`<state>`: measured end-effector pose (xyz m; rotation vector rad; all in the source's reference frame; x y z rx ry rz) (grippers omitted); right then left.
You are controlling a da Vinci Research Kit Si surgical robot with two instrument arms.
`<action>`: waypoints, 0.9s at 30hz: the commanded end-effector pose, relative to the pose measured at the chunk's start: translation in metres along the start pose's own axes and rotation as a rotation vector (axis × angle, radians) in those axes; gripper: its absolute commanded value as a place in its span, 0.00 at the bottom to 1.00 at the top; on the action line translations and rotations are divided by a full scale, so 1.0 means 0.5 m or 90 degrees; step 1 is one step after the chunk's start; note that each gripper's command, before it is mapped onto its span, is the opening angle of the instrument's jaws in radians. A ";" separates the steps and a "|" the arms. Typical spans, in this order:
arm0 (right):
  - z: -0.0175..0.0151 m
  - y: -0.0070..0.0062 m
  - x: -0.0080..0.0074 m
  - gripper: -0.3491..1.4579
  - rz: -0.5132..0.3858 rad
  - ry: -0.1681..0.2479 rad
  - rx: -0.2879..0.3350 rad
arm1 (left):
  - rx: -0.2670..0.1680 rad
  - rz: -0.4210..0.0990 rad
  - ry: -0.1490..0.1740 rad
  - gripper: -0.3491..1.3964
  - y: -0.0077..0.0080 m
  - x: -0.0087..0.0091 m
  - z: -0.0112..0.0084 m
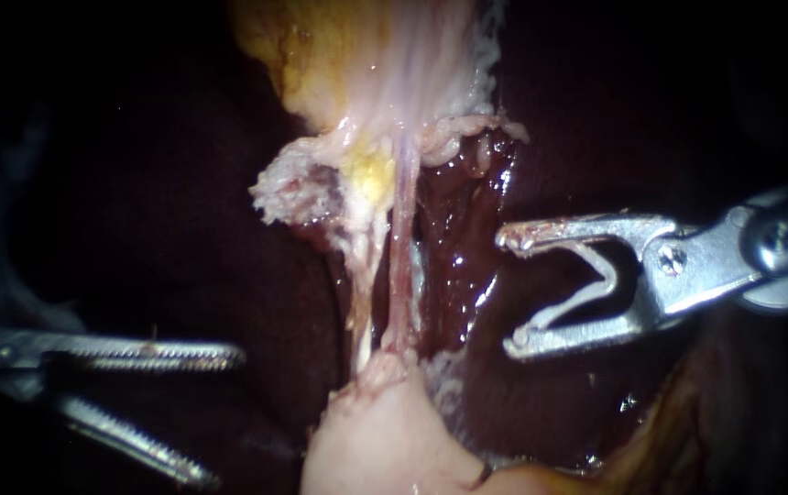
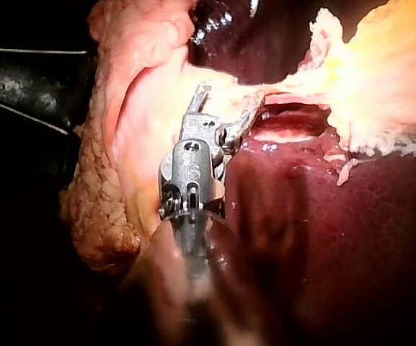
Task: Grabbing gallbladder
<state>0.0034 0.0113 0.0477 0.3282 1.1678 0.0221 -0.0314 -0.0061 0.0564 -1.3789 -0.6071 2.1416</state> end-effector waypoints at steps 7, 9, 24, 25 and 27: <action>0.0000 0.0000 0.0000 0.45 0.000 0.000 0.000 | 0.016 -0.009 0.004 0.52 -0.0014 0.0026 -0.0018; 0.0000 -0.0001 0.0000 0.45 0.000 0.000 0.000 | 0.030 -0.013 0.006 0.52 -0.0026 0.0044 -0.0029; 0.0000 -0.0001 0.0000 0.45 0.000 0.000 0.000 | 0.153 -0.073 0.064 0.48 -0.0175 0.0165 -0.0058; 0.0000 0.0000 0.0000 0.45 0.000 0.000 0.000 | 0.158 -0.074 0.067 0.47 -0.0182 0.0167 -0.0051; 0.0000 -0.0001 0.0000 0.45 0.000 0.000 0.000 | 0.169 -0.082 0.072 0.47 -0.0193 0.0172 -0.0034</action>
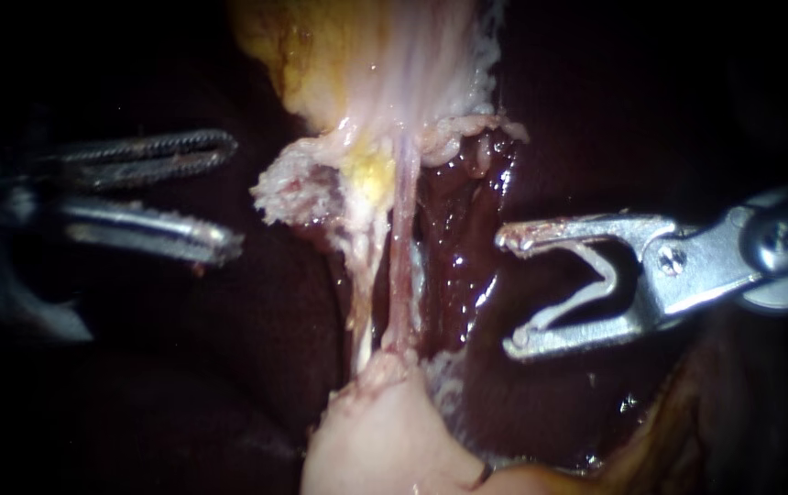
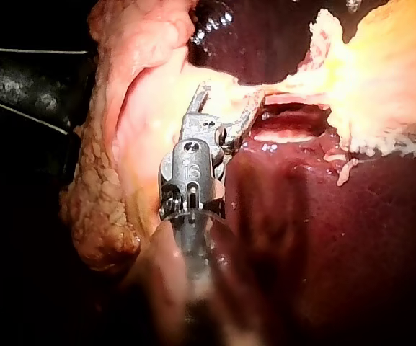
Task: Grabbing gallbladder
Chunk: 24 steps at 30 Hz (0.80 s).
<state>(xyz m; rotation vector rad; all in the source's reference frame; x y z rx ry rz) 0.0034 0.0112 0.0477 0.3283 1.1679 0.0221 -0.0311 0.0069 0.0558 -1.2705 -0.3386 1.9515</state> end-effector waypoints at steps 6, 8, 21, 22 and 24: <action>0.0000 0.0000 0.0000 0.45 0.000 0.000 0.000 | -0.002 -0.011 0.002 0.47 0.0003 0.0011 0.0049; 0.0000 0.0000 0.0000 0.45 0.000 0.000 0.000 | -0.002 -0.016 0.003 0.47 0.0009 0.0014 0.0063; 0.0001 0.0000 0.0000 0.45 0.004 0.000 0.000 | -0.001 -0.045 0.007 0.19 0.0011 -0.0012 0.0114; 0.0001 0.0000 0.0000 0.45 0.004 0.000 0.000 | -0.001 -0.044 0.007 0.19 0.0009 -0.0016 0.0115; 0.0001 0.0000 0.0000 0.45 0.004 0.000 0.000 | 0.000 -0.042 0.005 0.17 0.0007 -0.0024 0.0117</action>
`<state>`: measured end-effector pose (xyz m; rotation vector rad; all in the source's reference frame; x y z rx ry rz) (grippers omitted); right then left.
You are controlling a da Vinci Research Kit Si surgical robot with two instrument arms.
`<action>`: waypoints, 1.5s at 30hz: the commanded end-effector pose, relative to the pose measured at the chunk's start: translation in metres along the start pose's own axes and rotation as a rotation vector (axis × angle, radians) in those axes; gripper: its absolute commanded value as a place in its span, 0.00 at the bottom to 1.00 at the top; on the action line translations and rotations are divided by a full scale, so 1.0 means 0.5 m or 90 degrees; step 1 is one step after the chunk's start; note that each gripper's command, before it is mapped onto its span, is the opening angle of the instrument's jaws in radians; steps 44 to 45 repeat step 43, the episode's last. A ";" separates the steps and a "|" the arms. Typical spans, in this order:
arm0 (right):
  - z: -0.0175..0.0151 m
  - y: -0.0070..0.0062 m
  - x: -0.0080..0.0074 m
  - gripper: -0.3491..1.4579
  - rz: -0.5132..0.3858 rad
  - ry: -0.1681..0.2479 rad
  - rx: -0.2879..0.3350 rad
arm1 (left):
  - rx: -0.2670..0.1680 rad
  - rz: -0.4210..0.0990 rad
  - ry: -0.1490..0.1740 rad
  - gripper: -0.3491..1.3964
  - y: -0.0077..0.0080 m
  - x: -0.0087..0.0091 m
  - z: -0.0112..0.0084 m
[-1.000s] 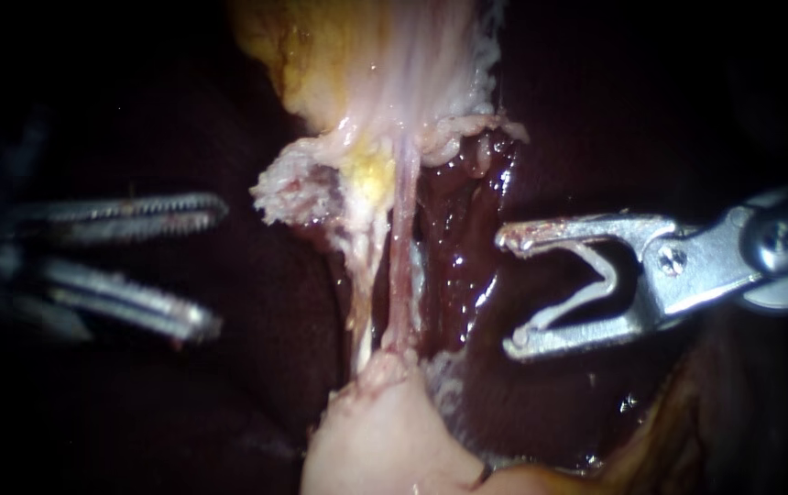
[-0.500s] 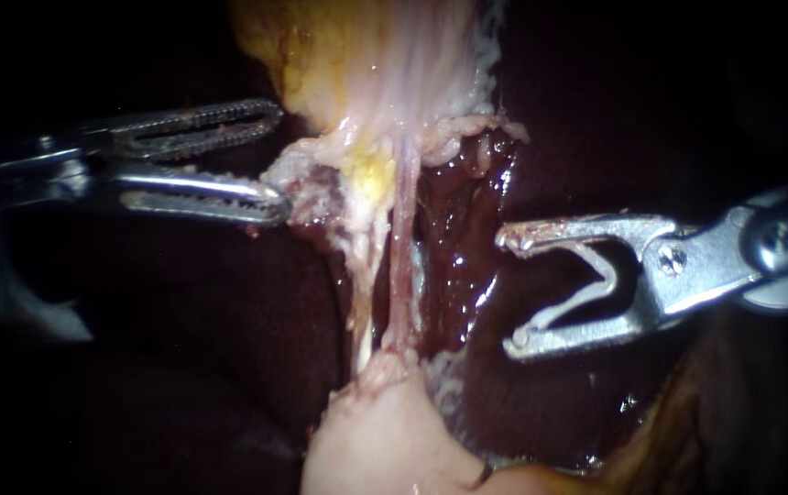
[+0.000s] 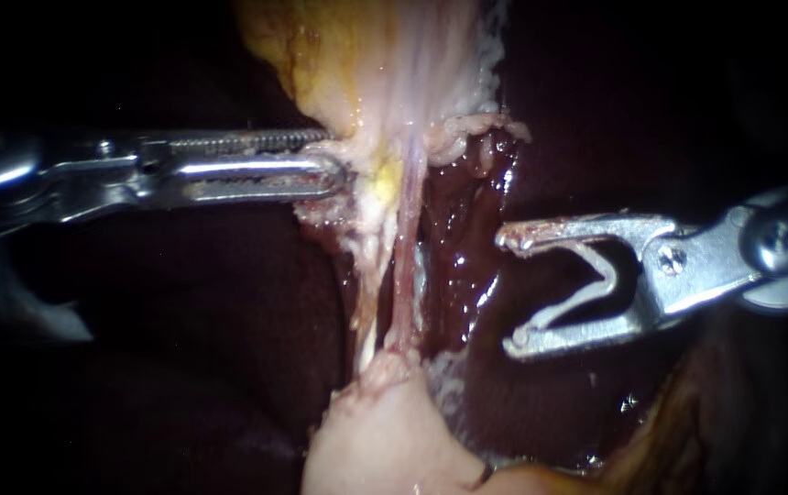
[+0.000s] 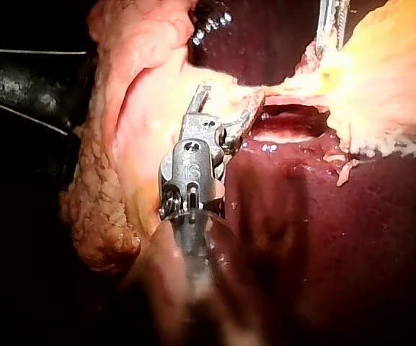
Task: Grabbing gallbladder
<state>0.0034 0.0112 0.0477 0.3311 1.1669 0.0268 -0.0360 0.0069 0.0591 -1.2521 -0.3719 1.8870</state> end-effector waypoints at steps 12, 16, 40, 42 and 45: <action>0.0001 0.0000 0.0000 0.45 0.001 0.000 0.000 | -0.013 -0.079 -0.040 0.00 0.0011 0.0050 -0.0071; 0.0001 0.0000 0.0000 0.45 0.001 0.000 0.000 | -0.022 -0.087 -0.044 0.00 0.0013 0.0095 -0.0109; 0.0000 0.0001 0.0000 0.45 0.001 0.000 0.000 | 0.005 -0.099 -0.013 0.00 -0.0015 0.0208 -0.0218; 0.0000 0.0001 0.0000 0.45 0.001 0.000 0.000 | 0.006 -0.099 -0.012 0.00 -0.0014 0.0206 -0.0216; 0.0000 0.0001 0.0000 0.45 0.001 0.000 0.000 | 0.007 -0.098 -0.012 0.00 -0.0014 0.0204 -0.0214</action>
